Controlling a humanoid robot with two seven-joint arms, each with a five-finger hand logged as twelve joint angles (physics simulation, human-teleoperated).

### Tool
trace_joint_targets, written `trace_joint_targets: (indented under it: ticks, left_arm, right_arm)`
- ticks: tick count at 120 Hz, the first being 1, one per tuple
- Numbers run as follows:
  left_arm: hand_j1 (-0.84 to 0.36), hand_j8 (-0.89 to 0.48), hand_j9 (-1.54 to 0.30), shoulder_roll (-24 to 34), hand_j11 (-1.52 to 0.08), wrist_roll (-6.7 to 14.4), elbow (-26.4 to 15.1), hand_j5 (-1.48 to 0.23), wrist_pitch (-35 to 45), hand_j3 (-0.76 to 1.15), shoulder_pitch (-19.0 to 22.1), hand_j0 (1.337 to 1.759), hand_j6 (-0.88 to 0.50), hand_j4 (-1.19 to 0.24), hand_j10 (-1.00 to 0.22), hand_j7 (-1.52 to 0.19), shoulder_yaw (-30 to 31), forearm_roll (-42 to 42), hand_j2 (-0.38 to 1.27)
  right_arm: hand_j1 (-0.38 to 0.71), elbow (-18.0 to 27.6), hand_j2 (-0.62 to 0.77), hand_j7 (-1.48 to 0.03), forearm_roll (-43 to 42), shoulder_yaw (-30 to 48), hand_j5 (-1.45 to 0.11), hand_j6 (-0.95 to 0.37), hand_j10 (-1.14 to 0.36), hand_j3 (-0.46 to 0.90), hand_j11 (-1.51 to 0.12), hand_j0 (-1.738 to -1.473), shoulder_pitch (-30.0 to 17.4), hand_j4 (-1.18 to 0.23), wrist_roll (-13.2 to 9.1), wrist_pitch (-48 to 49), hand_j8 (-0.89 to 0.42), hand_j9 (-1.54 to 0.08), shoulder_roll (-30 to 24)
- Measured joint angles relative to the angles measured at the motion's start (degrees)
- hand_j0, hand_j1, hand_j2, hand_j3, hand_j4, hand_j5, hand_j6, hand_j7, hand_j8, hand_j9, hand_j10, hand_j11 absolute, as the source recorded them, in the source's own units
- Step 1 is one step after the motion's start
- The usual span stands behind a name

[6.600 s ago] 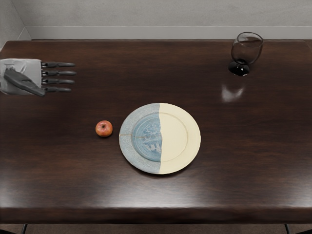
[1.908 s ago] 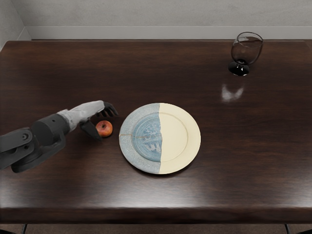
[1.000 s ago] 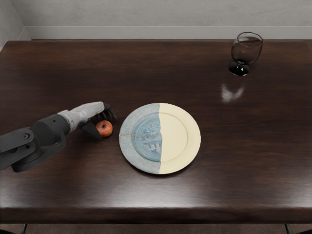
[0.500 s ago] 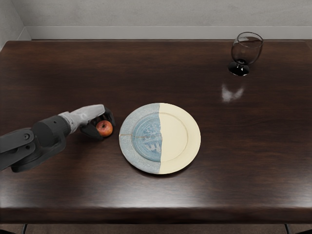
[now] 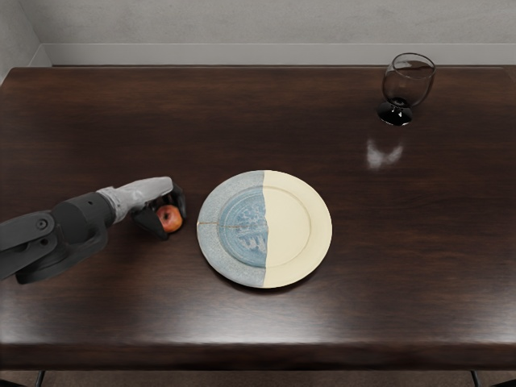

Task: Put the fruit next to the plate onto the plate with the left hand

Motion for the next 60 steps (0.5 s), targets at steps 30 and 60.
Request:
trace_joint_targets:
  ticks: [30,60]
  left_arm:
    - [-0.30,-0.41,-1.00,0.4,-1.00,0.3,-0.3,-0.97,-0.9,-0.03,-0.4,1.652,-0.39,-0.70,-0.74,-0.99,-0.1,-0.9,0.30]
    - [-0.37,-0.37,-1.03,1.5,-1.04,0.4,-1.0,-1.06,-1.6,-0.01,-1.2,1.654,-0.34,-0.64,-0.77,-1.04,-0.5,-1.3,0.46]
  right_arm:
    - [-0.35,0.0,0.00,0.00,0.0,0.0,0.00,0.00,0.00,0.00,0.00,-1.658,0.0,0.00,0.0,0.0,0.00,0.00,0.0]
    - [-0.35,0.0,0.00,0.00,0.0,0.0,0.00,0.00,0.00,0.00,0.00,-1.658,0.1,0.00,0.0,0.0,0.00,0.00,0.0]
